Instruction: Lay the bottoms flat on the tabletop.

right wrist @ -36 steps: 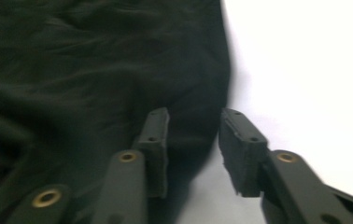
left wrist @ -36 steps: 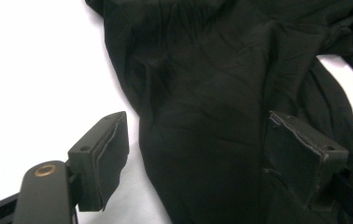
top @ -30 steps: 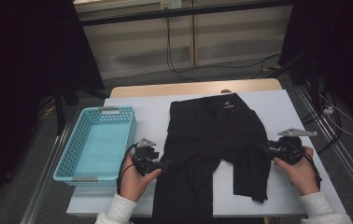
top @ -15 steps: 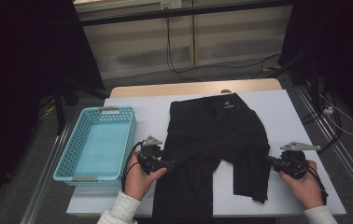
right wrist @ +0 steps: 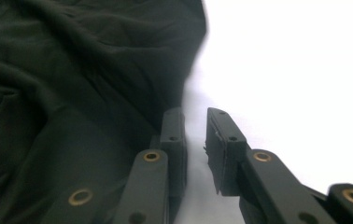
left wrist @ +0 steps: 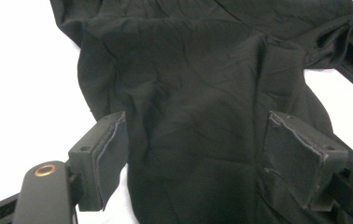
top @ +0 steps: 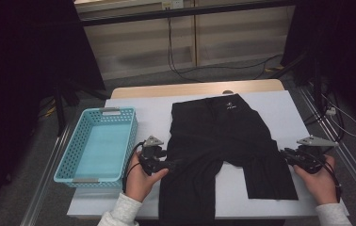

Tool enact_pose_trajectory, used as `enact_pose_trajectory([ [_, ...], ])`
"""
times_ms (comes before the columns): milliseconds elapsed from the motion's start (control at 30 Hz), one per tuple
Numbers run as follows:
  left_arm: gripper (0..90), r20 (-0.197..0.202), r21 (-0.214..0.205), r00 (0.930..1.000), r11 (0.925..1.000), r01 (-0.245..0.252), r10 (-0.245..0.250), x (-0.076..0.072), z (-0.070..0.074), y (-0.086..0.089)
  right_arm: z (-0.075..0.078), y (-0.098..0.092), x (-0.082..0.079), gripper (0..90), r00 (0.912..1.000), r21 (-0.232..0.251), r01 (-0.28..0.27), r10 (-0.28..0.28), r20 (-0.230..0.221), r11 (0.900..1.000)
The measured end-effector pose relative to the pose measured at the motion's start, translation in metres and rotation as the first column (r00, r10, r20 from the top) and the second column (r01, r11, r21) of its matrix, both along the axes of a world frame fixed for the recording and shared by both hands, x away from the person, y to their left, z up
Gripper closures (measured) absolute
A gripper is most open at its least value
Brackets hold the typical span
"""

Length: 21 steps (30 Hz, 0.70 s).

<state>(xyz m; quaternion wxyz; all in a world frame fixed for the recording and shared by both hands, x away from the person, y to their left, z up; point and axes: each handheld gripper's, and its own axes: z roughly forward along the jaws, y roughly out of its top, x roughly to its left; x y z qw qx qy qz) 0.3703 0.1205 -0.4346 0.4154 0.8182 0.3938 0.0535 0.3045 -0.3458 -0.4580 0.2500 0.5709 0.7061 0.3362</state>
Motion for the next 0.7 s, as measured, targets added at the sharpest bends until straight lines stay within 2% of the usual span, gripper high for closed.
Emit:
enact_pose_trajectory([
  [33,22.6,0.001,-0.002,1.0000,1.0000,-0.002,0.002,0.000,0.000,0.000,0.001,0.003,-0.001,70.8,1.0000,-0.002,-0.009,0.009,0.003,1.0000],
  [167,22.6,-0.001,-0.003,1.0000,1.0000,-0.002,0.002,0.000,0.000,0.000,0.010,0.018,-0.008,63.0,0.9988,-0.021,-0.041,0.041,0.028,0.9990],
  [267,22.6,-0.004,0.002,1.0000,1.0000,0.008,-0.008,-0.001,0.000,0.000,0.018,0.030,-0.014,63.0,0.9957,-0.013,-0.075,0.076,0.053,0.9971],
  [333,22.6,-0.008,0.001,0.9999,0.9999,0.011,-0.011,-0.001,0.000,-0.001,0.021,0.042,-0.018,63.6,0.9925,-0.003,-0.111,0.111,0.051,0.9938],
  [400,22.6,-0.010,-0.002,0.9999,1.0000,0.008,-0.008,-0.002,-0.001,-0.001,0.020,0.057,-0.021,64.7,0.9868,0.025,-0.158,0.157,0.038,0.9870],
  [500,22.6,-0.013,0.000,0.9999,0.9999,0.010,-0.010,-0.002,-0.002,0.000,0.016,0.079,-0.026,64.6,0.9764,0.030,-0.216,0.216,0.010,0.9759],
  [567,22.6,-0.014,-0.004,0.9999,1.0000,0.002,-0.002,-0.002,-0.002,0.000,0.010,0.089,-0.026,63.9,0.9723,-0.005,-0.234,0.233,-0.010,0.9723],
  [633,22.6,-0.013,0.000,0.9999,1.0000,0.002,-0.002,-0.002,-0.002,0.001,0.004,0.093,-0.024,65.9,0.9719,-0.022,-0.233,0.232,-0.037,0.9722],
  [700,22.6,-0.013,-0.005,0.9999,1.0000,-0.004,0.004,-0.002,-0.002,0.002,-0.002,0.096,-0.023,74.8,0.9687,-0.044,-0.242,0.239,-0.069,0.9693],
])
